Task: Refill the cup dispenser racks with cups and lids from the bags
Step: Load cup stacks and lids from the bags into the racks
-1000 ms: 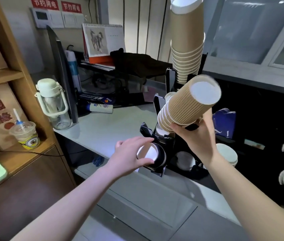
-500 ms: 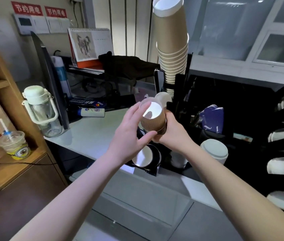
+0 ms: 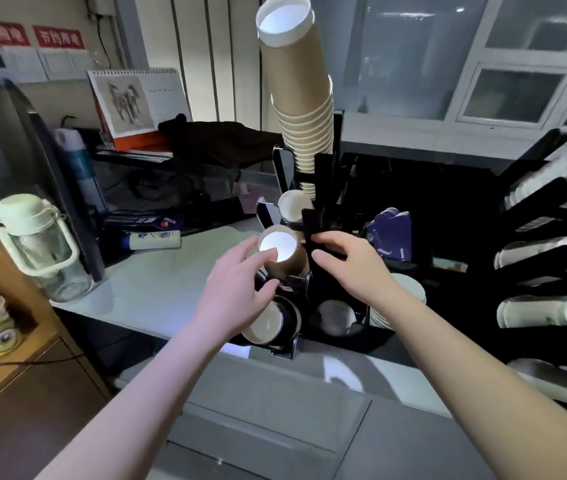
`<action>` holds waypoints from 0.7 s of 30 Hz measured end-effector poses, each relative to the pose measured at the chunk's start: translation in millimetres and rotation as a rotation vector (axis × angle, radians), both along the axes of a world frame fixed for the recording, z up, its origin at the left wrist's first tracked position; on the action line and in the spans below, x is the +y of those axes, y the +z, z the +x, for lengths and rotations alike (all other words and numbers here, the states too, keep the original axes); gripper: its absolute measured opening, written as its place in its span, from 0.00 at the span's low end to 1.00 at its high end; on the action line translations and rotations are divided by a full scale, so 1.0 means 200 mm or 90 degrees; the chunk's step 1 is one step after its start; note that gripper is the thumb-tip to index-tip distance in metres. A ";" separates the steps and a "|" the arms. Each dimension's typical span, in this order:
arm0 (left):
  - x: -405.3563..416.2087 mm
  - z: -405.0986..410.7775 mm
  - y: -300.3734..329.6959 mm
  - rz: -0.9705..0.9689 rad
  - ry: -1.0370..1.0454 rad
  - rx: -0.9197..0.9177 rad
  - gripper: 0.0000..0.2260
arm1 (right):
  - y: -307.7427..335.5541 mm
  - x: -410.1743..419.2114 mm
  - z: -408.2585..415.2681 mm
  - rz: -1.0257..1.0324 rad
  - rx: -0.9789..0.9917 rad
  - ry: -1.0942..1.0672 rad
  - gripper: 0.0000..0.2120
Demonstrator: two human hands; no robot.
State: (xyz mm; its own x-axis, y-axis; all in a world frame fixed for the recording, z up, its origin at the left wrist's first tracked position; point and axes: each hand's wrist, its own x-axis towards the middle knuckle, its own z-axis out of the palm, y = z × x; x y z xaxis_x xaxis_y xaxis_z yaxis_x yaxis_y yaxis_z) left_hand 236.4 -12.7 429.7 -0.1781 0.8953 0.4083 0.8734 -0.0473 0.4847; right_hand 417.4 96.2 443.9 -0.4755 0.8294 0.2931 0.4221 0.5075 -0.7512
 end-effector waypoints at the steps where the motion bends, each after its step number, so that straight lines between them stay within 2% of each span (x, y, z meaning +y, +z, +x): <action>1: 0.00 -0.01 0.01 0.007 -0.012 -0.006 0.19 | 0.02 0.00 0.01 0.000 0.010 -0.003 0.16; 4: 0.00 -0.04 0.08 0.052 -0.057 -0.019 0.24 | 0.11 0.00 0.00 0.009 0.047 -0.004 0.15; 11: 0.11 -0.19 0.30 0.101 -0.094 -0.023 0.28 | 0.38 -0.01 -0.03 0.098 0.089 -0.064 0.21; 16: 0.20 -0.24 0.40 0.158 -0.126 -0.057 0.27 | 0.48 -0.01 -0.02 0.193 0.001 -0.103 0.24; 21: 0.39 -0.26 0.49 0.210 -0.157 -0.150 0.33 | 0.60 0.09 -0.01 0.291 -0.040 -0.122 0.31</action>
State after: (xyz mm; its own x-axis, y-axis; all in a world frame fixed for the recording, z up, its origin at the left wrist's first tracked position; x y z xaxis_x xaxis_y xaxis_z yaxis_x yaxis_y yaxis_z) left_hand 184.9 66.1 528.2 -0.0983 0.7522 0.6515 0.6847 -0.4240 0.5928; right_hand 415.8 114.0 563.5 -0.3552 0.6969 0.6230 0.5781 0.6875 -0.4394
